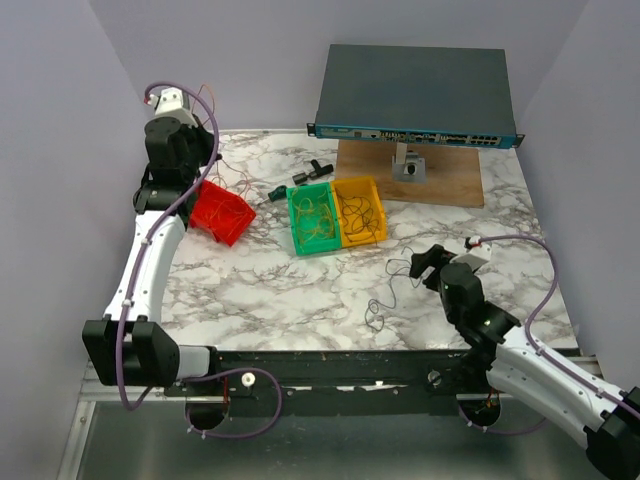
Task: Untangle the cables
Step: Place the cable in the bin.
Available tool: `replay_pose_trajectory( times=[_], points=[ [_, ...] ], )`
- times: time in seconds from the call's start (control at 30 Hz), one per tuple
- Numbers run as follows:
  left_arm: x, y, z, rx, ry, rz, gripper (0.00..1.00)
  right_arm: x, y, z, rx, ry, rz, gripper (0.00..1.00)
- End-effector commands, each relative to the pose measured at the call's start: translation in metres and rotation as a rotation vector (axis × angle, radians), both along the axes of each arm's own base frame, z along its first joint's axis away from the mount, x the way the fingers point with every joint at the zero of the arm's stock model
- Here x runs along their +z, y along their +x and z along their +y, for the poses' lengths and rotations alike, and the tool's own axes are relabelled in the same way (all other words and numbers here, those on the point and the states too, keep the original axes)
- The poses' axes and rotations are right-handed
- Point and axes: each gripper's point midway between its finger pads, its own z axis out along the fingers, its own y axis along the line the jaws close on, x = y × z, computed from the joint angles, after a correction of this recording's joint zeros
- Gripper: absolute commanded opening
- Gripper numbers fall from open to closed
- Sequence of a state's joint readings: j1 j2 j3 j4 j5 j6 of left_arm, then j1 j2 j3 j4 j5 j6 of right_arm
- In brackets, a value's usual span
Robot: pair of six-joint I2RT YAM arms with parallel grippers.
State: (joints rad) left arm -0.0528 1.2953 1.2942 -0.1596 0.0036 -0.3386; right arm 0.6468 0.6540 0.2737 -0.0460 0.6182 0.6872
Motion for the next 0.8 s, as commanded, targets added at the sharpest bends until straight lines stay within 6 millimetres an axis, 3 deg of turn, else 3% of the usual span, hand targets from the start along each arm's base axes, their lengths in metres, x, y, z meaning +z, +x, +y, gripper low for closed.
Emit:
replay_pose_trajectory(
  times=[0.0,0.2,0.47,0.77],
  points=[
    [-0.021,0.020,0.023,-0.018,0.002,0.040,0.00,0.001,-0.001,-0.001,0.000,0.010,-0.018,0.80],
    [-0.086,0.044,0.054,0.039,-0.045,0.197,0.00,-0.001,0.000,0.000,0.004,0.004,-0.007,0.81],
    [-0.140,0.064,0.083,0.116,-0.029,0.367,0.00,0.001,-0.001,0.000,0.007,0.013,-0.017,0.81],
    [-0.203,0.051,0.088,0.216,-0.066,0.430,0.00,0.003,-0.003,-0.002,0.001,0.022,-0.028,0.81]
  ],
)
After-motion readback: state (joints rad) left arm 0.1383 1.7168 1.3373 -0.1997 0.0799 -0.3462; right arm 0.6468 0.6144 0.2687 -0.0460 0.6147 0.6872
